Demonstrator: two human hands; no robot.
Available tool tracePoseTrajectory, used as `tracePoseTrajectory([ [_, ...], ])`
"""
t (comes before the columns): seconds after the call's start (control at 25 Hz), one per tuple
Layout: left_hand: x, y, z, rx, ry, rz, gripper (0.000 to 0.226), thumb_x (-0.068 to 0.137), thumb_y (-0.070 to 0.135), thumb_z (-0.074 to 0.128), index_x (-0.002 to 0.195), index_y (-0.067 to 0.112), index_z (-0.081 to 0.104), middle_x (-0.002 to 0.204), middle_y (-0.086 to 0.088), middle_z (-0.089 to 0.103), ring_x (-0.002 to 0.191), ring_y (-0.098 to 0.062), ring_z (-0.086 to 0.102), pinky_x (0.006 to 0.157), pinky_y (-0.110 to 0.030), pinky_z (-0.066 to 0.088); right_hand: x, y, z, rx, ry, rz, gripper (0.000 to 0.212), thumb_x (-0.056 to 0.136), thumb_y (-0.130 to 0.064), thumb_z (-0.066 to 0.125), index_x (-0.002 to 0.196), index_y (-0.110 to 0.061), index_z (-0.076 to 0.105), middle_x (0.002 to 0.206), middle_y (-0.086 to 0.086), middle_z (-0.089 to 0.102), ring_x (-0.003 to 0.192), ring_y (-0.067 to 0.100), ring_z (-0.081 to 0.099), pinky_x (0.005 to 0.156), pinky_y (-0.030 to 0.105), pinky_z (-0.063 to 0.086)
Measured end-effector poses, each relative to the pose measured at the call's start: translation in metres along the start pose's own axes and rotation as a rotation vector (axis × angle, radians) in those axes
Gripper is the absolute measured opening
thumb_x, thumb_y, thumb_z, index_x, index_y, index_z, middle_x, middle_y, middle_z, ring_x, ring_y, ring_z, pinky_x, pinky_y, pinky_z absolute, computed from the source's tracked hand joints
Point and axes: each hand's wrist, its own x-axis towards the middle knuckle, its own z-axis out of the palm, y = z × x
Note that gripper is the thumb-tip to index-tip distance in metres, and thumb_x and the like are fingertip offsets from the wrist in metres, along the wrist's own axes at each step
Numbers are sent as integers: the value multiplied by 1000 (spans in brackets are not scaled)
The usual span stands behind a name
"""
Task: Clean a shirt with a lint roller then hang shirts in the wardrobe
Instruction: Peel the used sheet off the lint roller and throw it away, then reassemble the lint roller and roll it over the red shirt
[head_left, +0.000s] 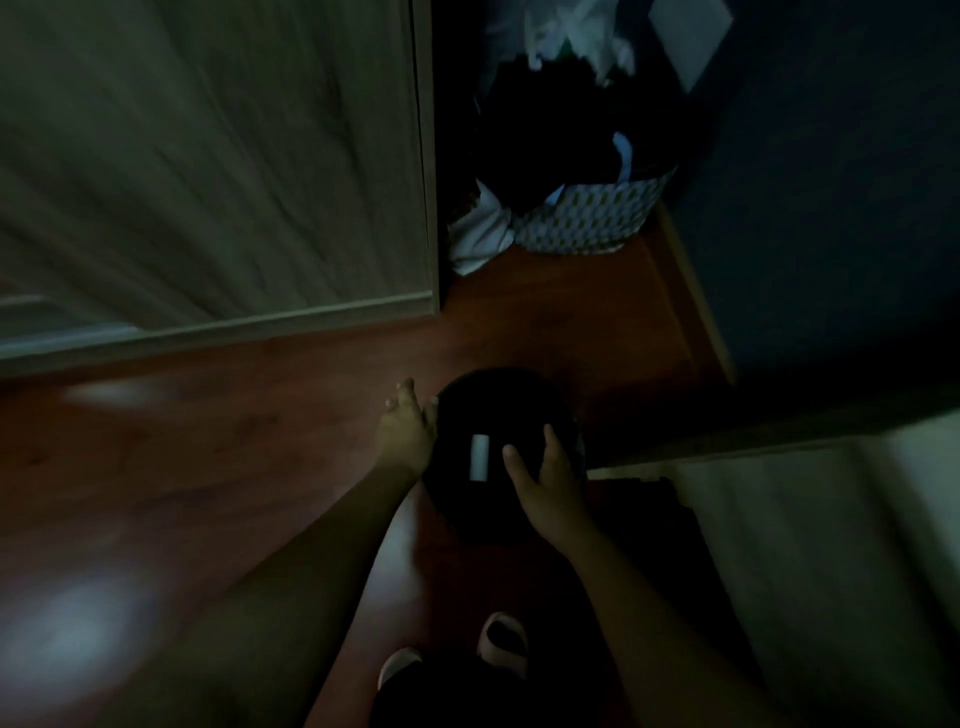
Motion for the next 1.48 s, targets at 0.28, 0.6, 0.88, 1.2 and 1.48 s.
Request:
tracePoseTrajectory([
  [0.28,-159,131,-125,13,-41,201,45,100,29,33,130,-3,42,130,-29,51,118,-45,47,92,-39,37,-196,-105,-83,-10,179,-163,67,95,-48,36,148,-15,13,157,8,15,143,24,18,115,34,14],
  [0.6,-321,194,-118,-6,54,525,40,99,22,37,133,2,45,135,-22,51,124,-37,47,97,-34,36,-330,-97,-168,-195,312,-411,70,92,-56,38,146,-12,26,151,10,33,139,21,31,117,37,22],
  [0.88,-448,189,-9,20,105,663,38,98,16,41,133,3,48,137,-18,50,127,-31,47,102,-30,35,-431,35,-244,-388,381,-611,69,90,-55,28,146,-15,24,154,8,25,142,21,22,114,33,19],
  [1.2,-582,205,120,126,-90,758,50,94,34,35,135,8,47,140,-13,48,128,-25,48,105,-23,31,-488,158,-363,-588,653,-602,59,90,-46,35,138,-12,39,150,13,33,138,30,30,109,43,29],
  [1.48,-620,230,196,480,-307,1061,53,97,33,29,144,9,31,151,-13,31,138,-27,33,110,-29,28,-461,176,-431,-829,520,-488,63,94,-34,46,148,-18,17,158,9,9,145,29,12,115,41,16],
])
